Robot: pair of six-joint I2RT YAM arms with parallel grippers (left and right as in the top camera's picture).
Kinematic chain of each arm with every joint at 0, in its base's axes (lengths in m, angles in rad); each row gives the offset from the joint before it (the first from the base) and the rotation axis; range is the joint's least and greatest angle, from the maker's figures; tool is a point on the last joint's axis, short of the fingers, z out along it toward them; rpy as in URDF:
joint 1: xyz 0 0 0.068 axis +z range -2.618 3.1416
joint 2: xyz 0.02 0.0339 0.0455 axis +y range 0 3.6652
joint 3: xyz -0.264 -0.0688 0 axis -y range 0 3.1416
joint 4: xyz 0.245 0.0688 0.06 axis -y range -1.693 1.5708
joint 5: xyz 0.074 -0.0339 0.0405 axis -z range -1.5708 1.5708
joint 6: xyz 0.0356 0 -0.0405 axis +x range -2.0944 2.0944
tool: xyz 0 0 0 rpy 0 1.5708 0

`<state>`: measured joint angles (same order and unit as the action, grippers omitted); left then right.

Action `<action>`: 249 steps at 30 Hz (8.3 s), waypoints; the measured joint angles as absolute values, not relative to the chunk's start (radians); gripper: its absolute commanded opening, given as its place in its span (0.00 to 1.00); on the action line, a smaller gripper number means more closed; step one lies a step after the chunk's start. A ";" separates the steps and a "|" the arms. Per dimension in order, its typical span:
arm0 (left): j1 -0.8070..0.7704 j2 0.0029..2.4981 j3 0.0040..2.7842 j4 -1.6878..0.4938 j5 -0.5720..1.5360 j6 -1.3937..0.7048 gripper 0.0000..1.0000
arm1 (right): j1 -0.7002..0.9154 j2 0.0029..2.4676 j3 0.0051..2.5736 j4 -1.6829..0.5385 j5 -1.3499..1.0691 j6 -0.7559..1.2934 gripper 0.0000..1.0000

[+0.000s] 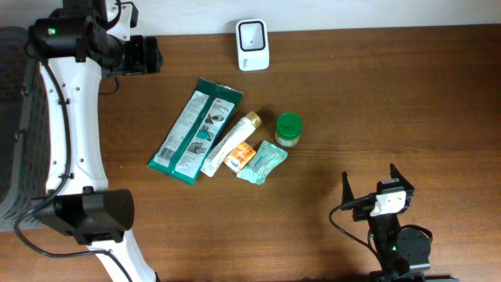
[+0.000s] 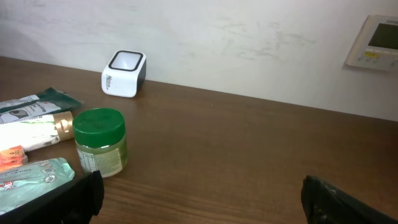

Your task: Scan the item barcode

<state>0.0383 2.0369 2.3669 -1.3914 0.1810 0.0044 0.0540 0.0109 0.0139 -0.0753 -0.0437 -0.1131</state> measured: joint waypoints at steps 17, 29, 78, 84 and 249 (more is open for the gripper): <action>0.007 2.037 2.366 -1.415 0.179 0.004 0.87 | 0.054 0.044 0.075 -0.038 -0.124 -0.115 0.98; 0.007 2.037 2.363 -1.417 0.177 0.005 0.95 | 0.054 0.957 1.182 -0.655 -0.293 -0.113 0.98; 0.007 2.119 2.360 -1.424 0.176 0.007 0.99 | 0.347 2.103 1.765 -1.068 -0.129 -0.109 0.73; 0.007 2.119 2.360 -1.423 0.176 0.007 1.00 | 0.331 2.103 1.766 -1.104 -0.130 0.011 0.98; 0.007 2.119 2.360 -1.424 0.176 0.007 0.99 | 0.241 2.051 1.731 -1.071 -0.134 0.245 0.99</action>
<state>0.0067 2.1189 2.3596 -1.4239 0.1764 0.0074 0.2409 2.0510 1.7313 -1.0706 -0.1341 0.2455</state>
